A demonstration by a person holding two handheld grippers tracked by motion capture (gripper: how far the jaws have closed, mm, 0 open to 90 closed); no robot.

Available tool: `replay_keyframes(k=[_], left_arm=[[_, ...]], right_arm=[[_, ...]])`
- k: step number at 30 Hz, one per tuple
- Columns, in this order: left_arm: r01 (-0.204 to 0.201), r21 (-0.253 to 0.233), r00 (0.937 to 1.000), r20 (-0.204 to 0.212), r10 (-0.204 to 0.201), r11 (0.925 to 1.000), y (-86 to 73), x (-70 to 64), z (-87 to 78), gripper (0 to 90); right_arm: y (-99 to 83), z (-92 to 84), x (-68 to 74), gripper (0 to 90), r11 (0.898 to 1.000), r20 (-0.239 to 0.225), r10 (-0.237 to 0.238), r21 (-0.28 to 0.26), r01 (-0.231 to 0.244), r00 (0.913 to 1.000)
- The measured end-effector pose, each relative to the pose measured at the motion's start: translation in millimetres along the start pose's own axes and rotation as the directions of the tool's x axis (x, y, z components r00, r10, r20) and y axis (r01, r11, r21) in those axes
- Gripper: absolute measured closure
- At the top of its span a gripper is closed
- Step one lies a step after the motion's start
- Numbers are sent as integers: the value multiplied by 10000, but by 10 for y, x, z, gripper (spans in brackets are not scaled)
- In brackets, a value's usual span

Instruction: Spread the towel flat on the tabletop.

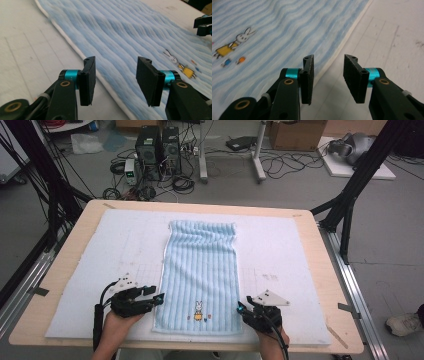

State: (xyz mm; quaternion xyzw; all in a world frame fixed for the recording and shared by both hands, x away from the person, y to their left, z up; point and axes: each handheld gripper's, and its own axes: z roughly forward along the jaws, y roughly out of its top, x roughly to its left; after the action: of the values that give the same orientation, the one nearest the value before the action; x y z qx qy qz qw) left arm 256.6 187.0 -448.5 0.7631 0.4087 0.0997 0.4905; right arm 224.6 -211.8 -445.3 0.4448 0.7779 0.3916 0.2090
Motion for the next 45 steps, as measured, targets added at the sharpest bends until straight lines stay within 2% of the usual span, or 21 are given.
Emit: replay_keyframes(k=[5,7,8,10,11,12,15,24,31,35,37,39,41,42,44,45], left_arm=[[130,548,9998,137,-137,9984,-93,-117,-8,556],[-48,705,10000,56,44,9975,-107,-160,-2,574],[-43,812,10000,57,38,9967,-111,-182,0,603],[-455,873,9978,-444,495,9951,-124,-241,-1,722],[-533,961,9971,-488,582,9939,-129,-247,-7,796],[-419,941,9979,-455,464,9947,-132,-239,-11,869],[-189,1002,9995,-237,214,9948,-146,-229,-50,884],[-215,883,9995,249,193,9959,-295,-301,-225,889],[-366,598,9978,576,331,9975,-479,-387,-389,897],[-425,459,9960,806,387,9980,-555,-427,-473,899],[-452,237,9962,752,433,9987,-562,-436,-507,898],[-285,-171,9987,416,292,9994,-536,-419,-531,894],[170,-614,9997,168,-160,9980,-475,-368,-527,732],[339,-679,9994,138,-330,9971,-437,-333,-510,648],[369,-689,9993,-19,-371,9969,-374,-284,-449,604],[496,-595,9988,71,-492,9970,-349,-267,-405,597]], right_arm=[[-59,-36,103,643,9994,-176,-62,326,68,9998],[-68,-18,132,662,9981,-106,-220,571,226,9997],[-71,-13,138,678,9983,-150,-120,570,129,9998],[-66,-5,133,722,9980,-188,110,630,-98,9998],[-64,-5,135,757,9979,-189,126,636,-114,9997],[-62,-3,133,839,9978,-422,144,659,-116,9990],[-74,-17,158,872,9981,-507,55,623,-23,9987],[-269,-251,294,872,9991,-635,-331,258,348,9974],[-408,-392,355,872,9997,-730,-243,7,244,9970],[-458,-463,421,872,9989,-797,-459,25,463,9958],[-460,-486,426,866,9988,-801,-482,-38,481,9956],[-439,-489,410,816,9994,-718,-319,-182,307,9969],[-405,-476,380,757,9993,-655,-133,-370,108,9978],[-384,-468,370,744,9990,-618,-28,-457,0,9981],[-337,-447,350,731,9977,-604,130,-662,-170,9981],[-311,-431,345,727,9973,-582,157,-703,-198,9982]])
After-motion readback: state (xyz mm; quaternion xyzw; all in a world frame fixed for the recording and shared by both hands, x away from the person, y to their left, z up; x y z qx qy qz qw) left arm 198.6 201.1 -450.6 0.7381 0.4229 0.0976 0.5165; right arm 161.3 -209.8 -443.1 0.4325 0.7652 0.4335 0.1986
